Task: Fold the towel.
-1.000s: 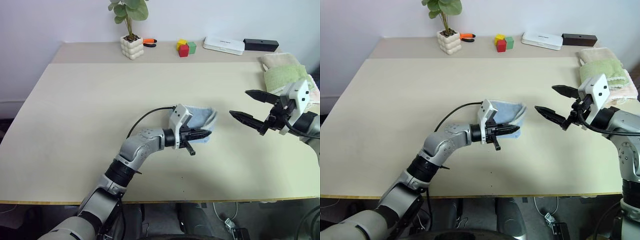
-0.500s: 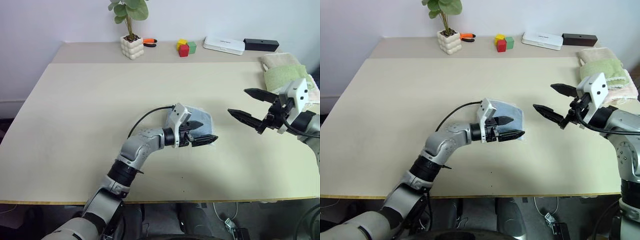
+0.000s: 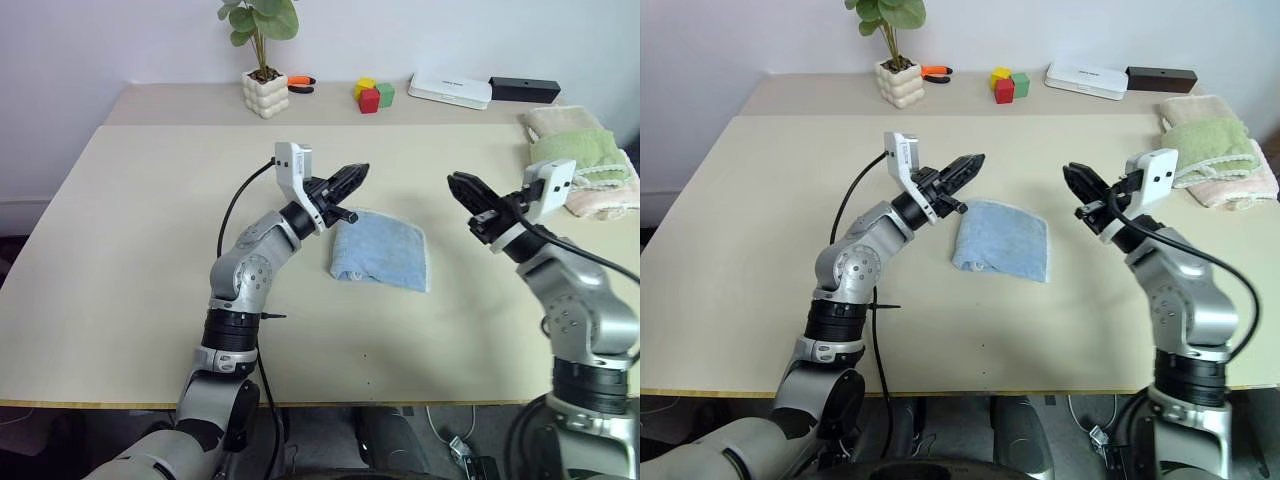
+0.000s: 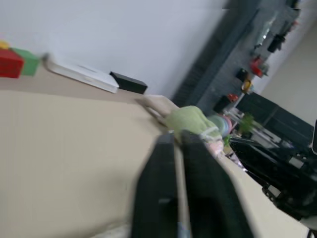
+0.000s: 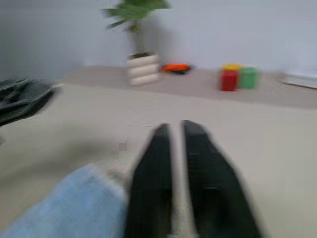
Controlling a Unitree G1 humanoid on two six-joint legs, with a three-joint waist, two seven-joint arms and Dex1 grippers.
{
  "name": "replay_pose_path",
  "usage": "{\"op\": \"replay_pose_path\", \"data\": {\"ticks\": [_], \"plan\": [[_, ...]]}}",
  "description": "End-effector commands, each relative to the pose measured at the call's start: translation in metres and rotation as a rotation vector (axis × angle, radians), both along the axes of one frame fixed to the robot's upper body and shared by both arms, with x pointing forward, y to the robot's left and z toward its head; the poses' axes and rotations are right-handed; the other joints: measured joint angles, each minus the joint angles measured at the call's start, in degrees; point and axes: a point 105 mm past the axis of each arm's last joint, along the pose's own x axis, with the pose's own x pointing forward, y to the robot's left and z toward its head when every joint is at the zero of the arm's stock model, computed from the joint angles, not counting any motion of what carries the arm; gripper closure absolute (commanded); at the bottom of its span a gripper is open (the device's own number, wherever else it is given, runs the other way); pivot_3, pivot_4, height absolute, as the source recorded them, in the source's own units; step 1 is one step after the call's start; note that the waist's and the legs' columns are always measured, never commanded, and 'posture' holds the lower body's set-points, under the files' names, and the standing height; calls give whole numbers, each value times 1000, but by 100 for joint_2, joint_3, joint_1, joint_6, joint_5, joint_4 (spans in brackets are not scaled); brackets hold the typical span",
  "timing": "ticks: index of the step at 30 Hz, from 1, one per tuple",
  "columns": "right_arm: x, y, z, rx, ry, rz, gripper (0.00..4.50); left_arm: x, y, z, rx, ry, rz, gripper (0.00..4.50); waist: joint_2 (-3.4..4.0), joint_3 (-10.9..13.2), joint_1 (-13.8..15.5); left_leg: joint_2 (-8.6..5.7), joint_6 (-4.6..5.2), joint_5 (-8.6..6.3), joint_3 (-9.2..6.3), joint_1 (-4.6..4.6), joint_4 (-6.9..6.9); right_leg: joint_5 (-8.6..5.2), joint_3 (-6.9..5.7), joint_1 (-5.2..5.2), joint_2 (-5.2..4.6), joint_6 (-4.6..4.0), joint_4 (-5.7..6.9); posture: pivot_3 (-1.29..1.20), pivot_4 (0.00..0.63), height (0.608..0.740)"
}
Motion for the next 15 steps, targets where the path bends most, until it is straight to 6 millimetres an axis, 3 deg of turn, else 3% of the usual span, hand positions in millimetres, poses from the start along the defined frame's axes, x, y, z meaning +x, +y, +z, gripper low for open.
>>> {"op": "replay_pose_path", "data": {"ticks": [1,4,9,15], "plan": [[-6,24,18,55,-101,-65,4428,-6,-7,12,-27,-54,7,4456,1,0,-1,0,0,0,-1,0,-1,0,0,0,0,0,1,0,150,740],[-9,43,8,70,-85,-110,4428,-5,-12,12,-49,-41,18,4456,1,0,9,0,-1,0,0,-1,1,0,-1,-1,0,0,2,0,150,740],[-7,47,-24,30,4,-312,4428,0,-21,-2,-3,-6,87,4456,1,-1,5,-1,-1,0,0,-2,1,0,0,-1,0,0,1,0,150,740],[5,57,-56,-30,104,-402,4428,6,-34,-45,169,73,124,4456,3,-3,-30,0,0,0,0,5,-3,0,0,-1,3,-1,2,0,150,740]]}}
